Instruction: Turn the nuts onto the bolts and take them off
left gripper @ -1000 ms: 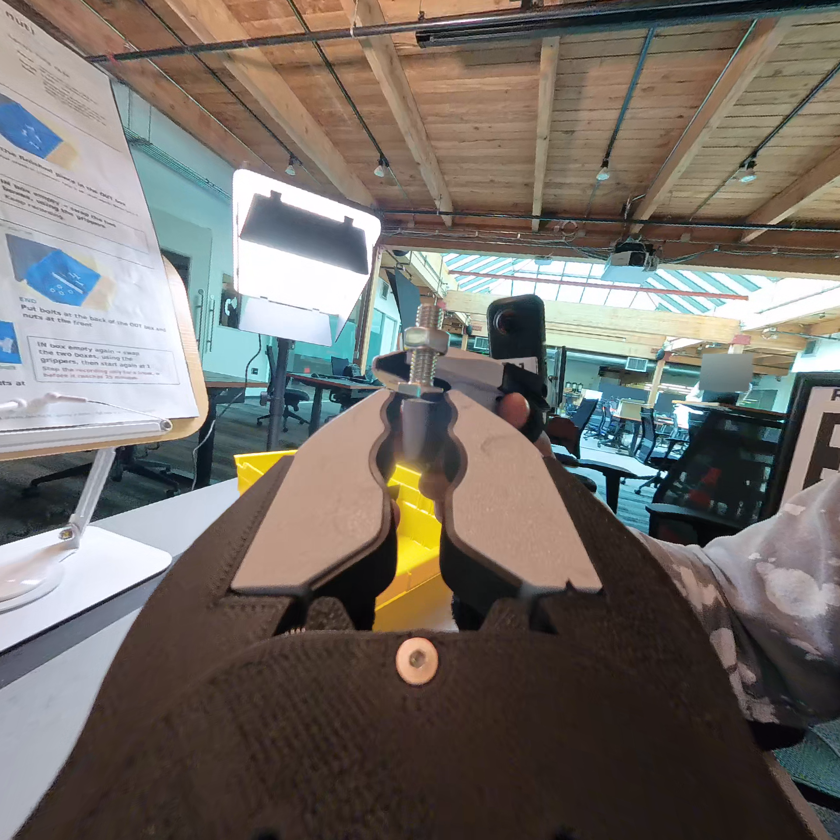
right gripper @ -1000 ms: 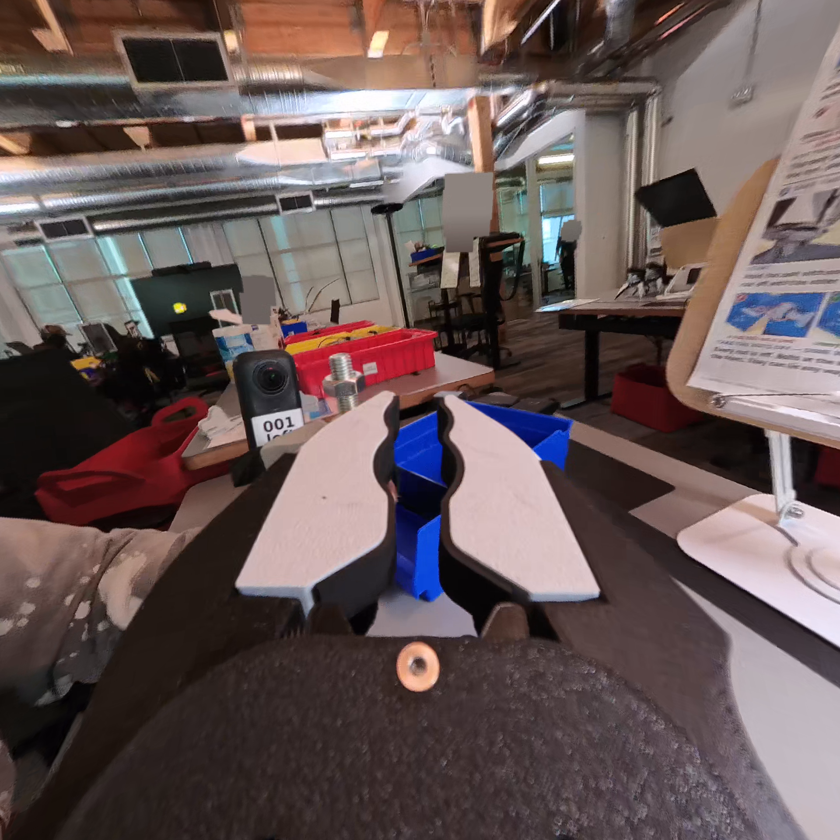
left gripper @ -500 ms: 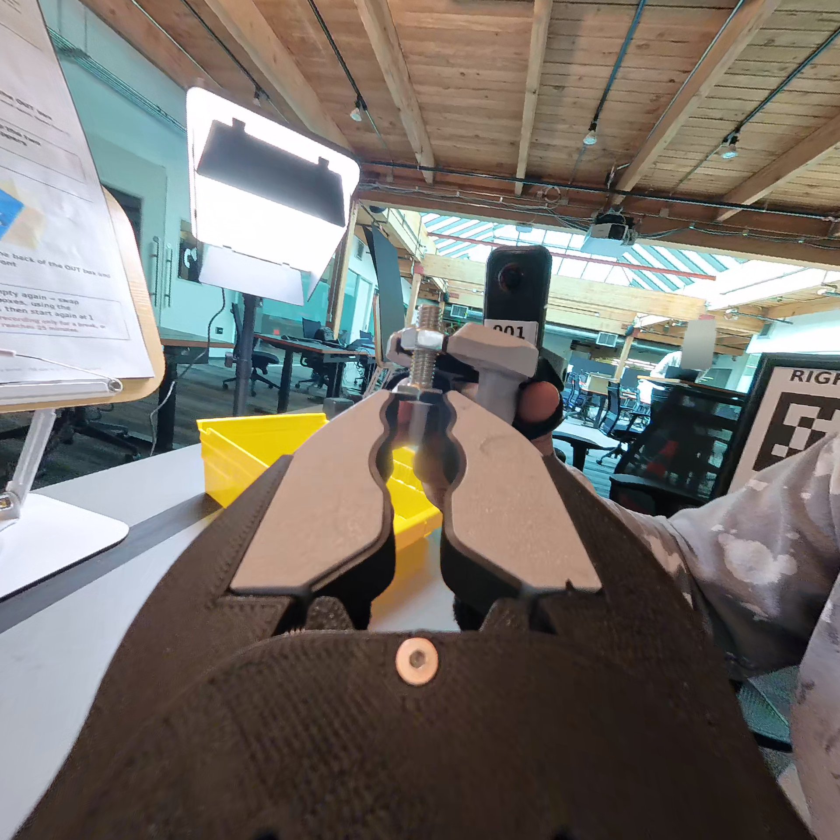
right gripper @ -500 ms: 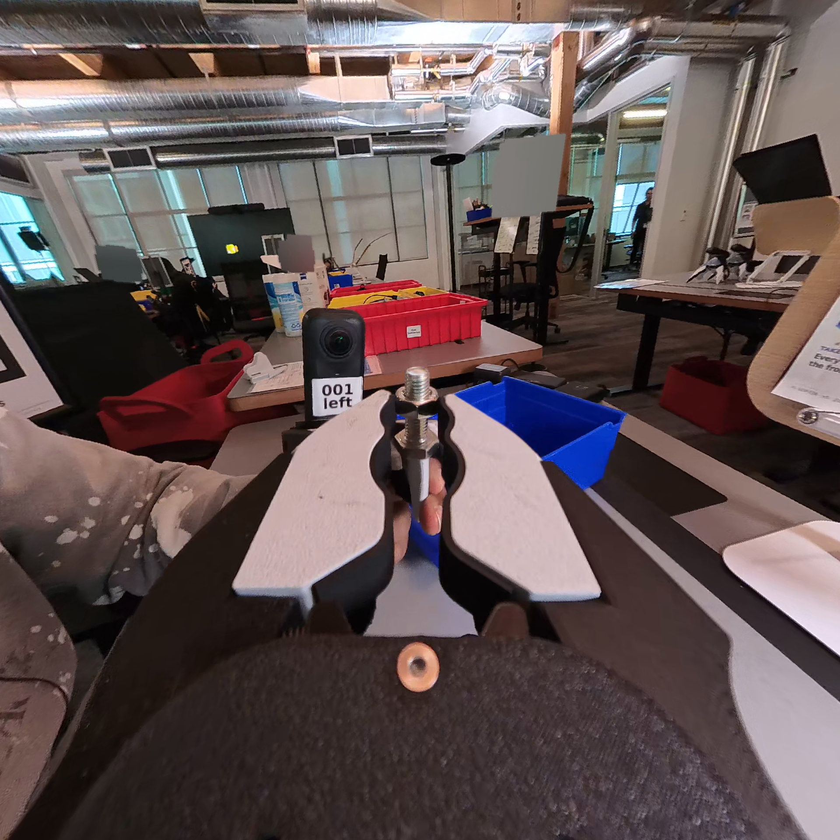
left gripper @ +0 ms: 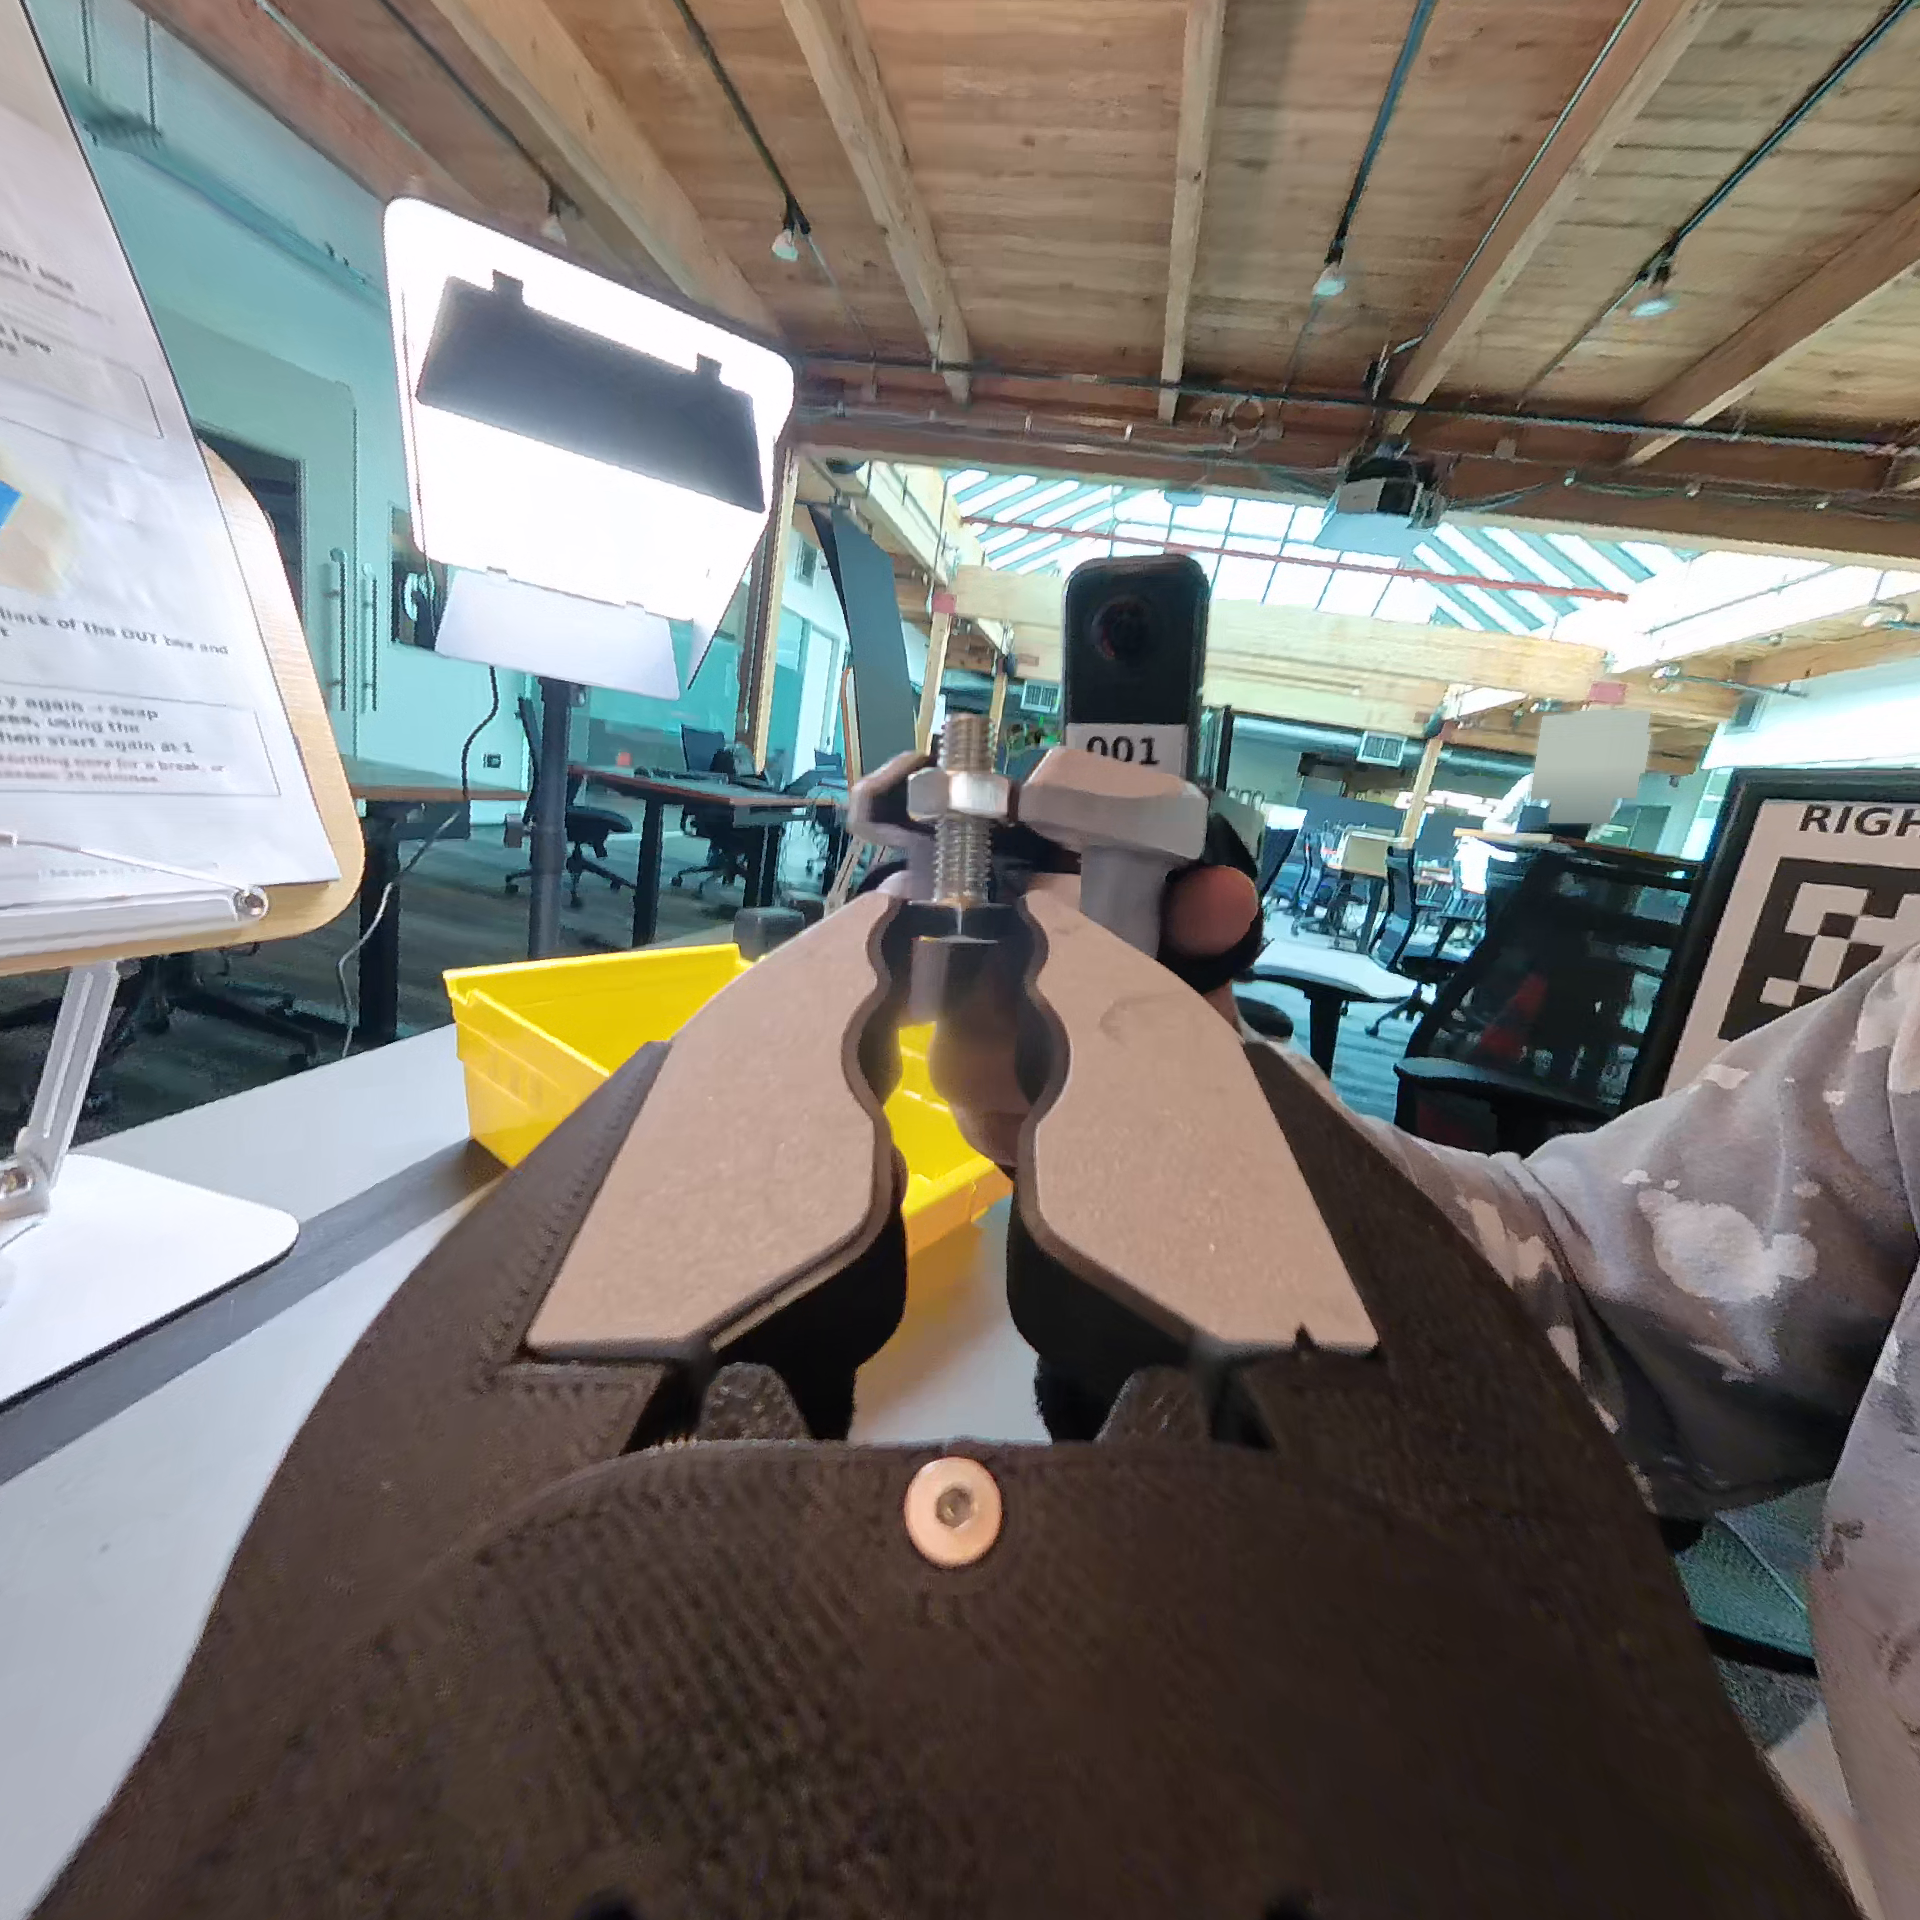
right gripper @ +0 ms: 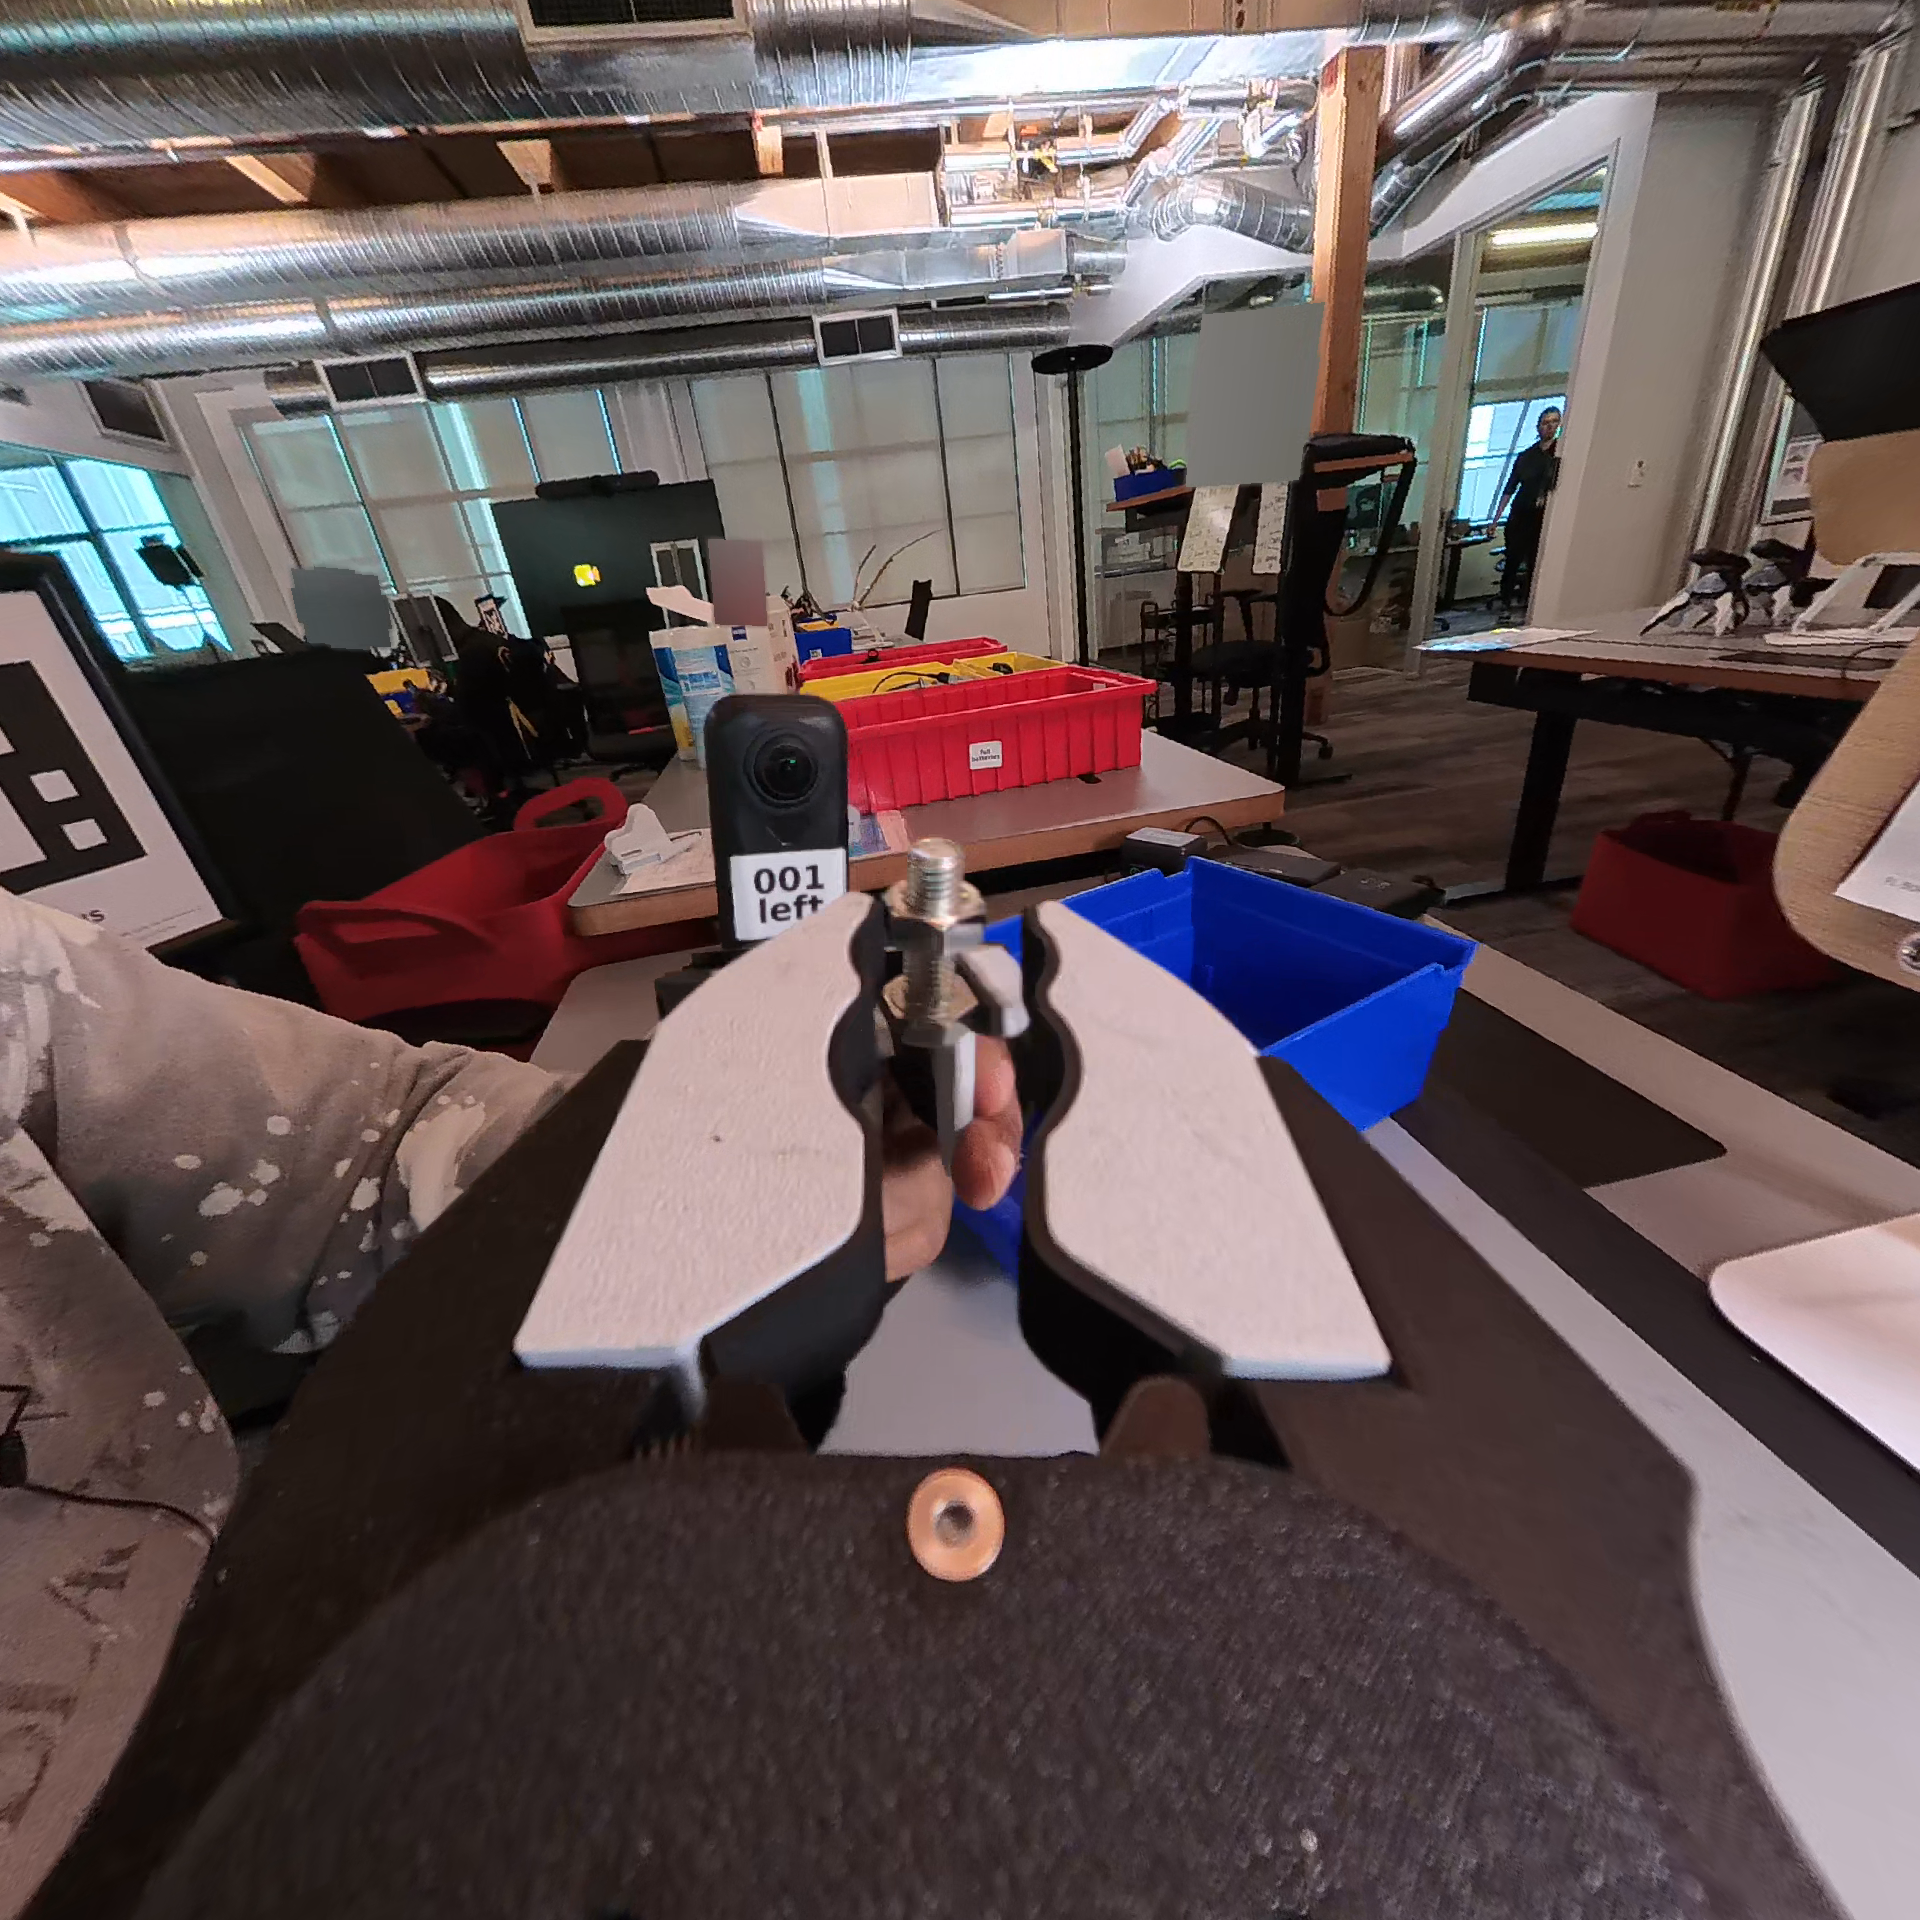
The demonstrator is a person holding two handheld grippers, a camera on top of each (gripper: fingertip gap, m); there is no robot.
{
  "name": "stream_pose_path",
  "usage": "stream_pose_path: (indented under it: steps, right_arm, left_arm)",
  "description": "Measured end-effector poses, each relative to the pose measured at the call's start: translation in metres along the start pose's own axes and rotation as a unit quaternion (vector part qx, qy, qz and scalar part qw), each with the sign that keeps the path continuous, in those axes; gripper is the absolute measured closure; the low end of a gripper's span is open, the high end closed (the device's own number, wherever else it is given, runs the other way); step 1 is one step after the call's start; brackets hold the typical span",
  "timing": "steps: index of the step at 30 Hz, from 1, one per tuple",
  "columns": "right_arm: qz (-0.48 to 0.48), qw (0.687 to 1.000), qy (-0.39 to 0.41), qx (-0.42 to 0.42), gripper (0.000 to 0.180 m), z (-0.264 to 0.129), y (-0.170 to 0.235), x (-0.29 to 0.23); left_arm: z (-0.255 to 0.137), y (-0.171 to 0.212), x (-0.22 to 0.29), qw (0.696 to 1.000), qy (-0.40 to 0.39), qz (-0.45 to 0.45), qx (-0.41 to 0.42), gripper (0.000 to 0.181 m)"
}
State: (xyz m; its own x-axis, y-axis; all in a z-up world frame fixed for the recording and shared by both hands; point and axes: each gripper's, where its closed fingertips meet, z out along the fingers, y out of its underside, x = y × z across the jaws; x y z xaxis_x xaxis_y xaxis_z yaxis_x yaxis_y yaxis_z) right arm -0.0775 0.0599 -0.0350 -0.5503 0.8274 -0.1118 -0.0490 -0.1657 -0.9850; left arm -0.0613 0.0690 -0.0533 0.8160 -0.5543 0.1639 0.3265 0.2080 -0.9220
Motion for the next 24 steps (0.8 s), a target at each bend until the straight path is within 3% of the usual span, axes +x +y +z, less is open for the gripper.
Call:
stream_pose_path:
  steps: [2,3,5,11,14,15,16,18,24]
  right_arm:
    - [0.006,1.000,0.008,0.008,0.150,-0.006,-0.005,0.006]
    - [0.011,0.999,0.044,0.019,0.166,-0.011,-0.009,0.020]
    - [0.019,0.996,0.074,0.042,0.172,-0.022,-0.016,0.034]
    - [0.001,1.000,0.024,0.019,0.149,-0.005,-0.009,0.006]
    - [-0.004,1.000,0.027,0.010,0.149,0.001,-0.005,0.003]
    - [-0.002,0.999,0.028,0.015,0.152,0.000,-0.007,0.004]
    - [0.006,0.999,0.046,0.020,0.168,-0.004,-0.009,0.012]
    - [0.004,0.997,0.070,0.030,0.169,-0.013,-0.012,0.024]
    - [-0.001,0.999,0.029,0.018,0.149,0.002,-0.008,0.001]
  left_arm:
    - [-0.002,-0.006,0.002,1.000,0.005,-0.006,0.020,0.163]
    - [-0.003,-0.010,0.003,0.999,0.013,-0.008,0.029,0.162]
    - [-0.004,-0.012,0.003,1.000,0.008,0.001,0.026,0.162]
    - [-0.002,-0.004,-0.004,1.000,-0.012,-0.001,0.017,0.162]
    - [-0.002,-0.004,-0.001,1.000,-0.010,0.006,0.020,0.162]
    - [-0.003,-0.006,-0.002,1.000,-0.013,0.005,0.025,0.163]
    - [-0.005,-0.011,-0.002,0.999,-0.006,0.001,0.039,0.163]
    - [-0.007,-0.017,-0.001,0.999,-0.006,0.007,0.045,0.162]
    - [-0.005,-0.008,-0.005,0.999,-0.017,0.008,0.029,0.162]
